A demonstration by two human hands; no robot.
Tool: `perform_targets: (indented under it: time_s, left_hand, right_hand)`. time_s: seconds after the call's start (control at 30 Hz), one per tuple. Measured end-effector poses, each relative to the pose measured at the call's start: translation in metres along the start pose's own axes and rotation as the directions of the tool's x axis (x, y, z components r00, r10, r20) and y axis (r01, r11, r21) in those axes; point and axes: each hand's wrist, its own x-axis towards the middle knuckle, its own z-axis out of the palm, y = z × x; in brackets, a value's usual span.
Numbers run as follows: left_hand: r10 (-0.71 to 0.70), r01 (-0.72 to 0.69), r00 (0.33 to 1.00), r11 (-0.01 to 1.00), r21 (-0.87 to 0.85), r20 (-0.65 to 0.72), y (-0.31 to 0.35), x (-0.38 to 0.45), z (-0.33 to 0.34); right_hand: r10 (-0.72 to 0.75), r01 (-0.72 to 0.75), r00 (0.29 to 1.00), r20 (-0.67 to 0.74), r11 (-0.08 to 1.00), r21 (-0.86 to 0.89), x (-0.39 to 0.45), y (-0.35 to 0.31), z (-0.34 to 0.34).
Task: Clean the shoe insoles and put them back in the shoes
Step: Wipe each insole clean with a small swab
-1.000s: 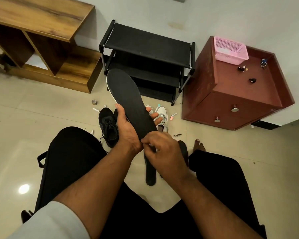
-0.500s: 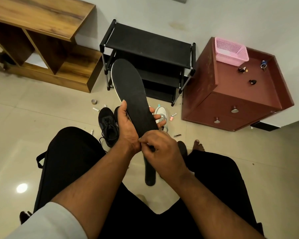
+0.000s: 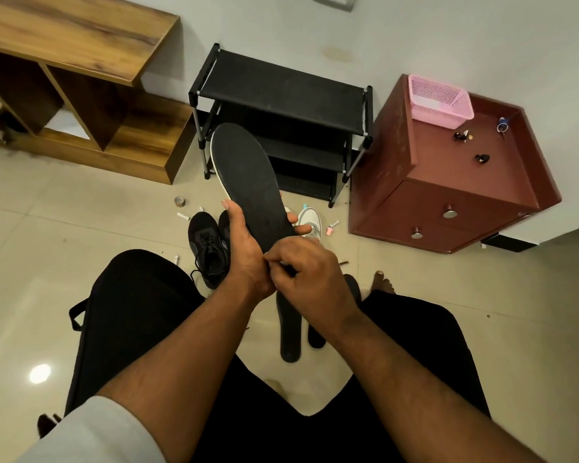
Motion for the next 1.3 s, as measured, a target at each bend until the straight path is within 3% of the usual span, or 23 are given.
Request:
perform_targets:
  time_s: [0.2,0.47,0.7,0.9,1.03,1.17,1.3]
  left_hand:
    - [0.006,-0.005,1.0,0.998,0.055,-0.015,0.002,-0.003,0.0]
    - [-0.024,0.023,1.0,0.997,0.077,0.014,0.002,0.002,-0.006]
    - [-0.038,0.034,0.998,0.994,0.108,0.041,0.004,0.002,-0.002]
    - [-0.033,0.031,0.998,0.999,0.027,0.06,0.006,0.005,-0.002]
    - [-0.028,0.028,1.0,0.999,0.043,0.004,0.003,0.005,0.001]
    - [-0.037,0.04,0.998,0.998,0.047,-0.055,0.001,0.004,0.001]
    - [-0.021,0.024,0.998,0.998,0.056,-0.057,0.0,0.004,0.0]
  right_hand:
    - [0.119,-0.121,0.991,-0.065,0.992,-0.024,0.009,0.027,-0.015]
    - [-0.061,0.061,0.998,0.03,0.998,-0.017,0.009,-0.003,-0.001]
    - [0.142,-0.145,0.987,-0.075,0.989,-0.029,0.025,0.035,-0.016]
    - [0.01,-0.016,0.993,-0.117,0.998,-0.054,0.019,0.023,-0.013]
    - [-0.14,0.136,0.99,-0.031,0.986,-0.092,0.016,0.004,-0.004]
    - [0.066,-0.067,0.991,-0.116,0.998,0.0,0.028,0.024,-0.014]
    - [0.375,-0.327,0.912,-0.167,0.91,0.256,0.032,0.03,-0.021]
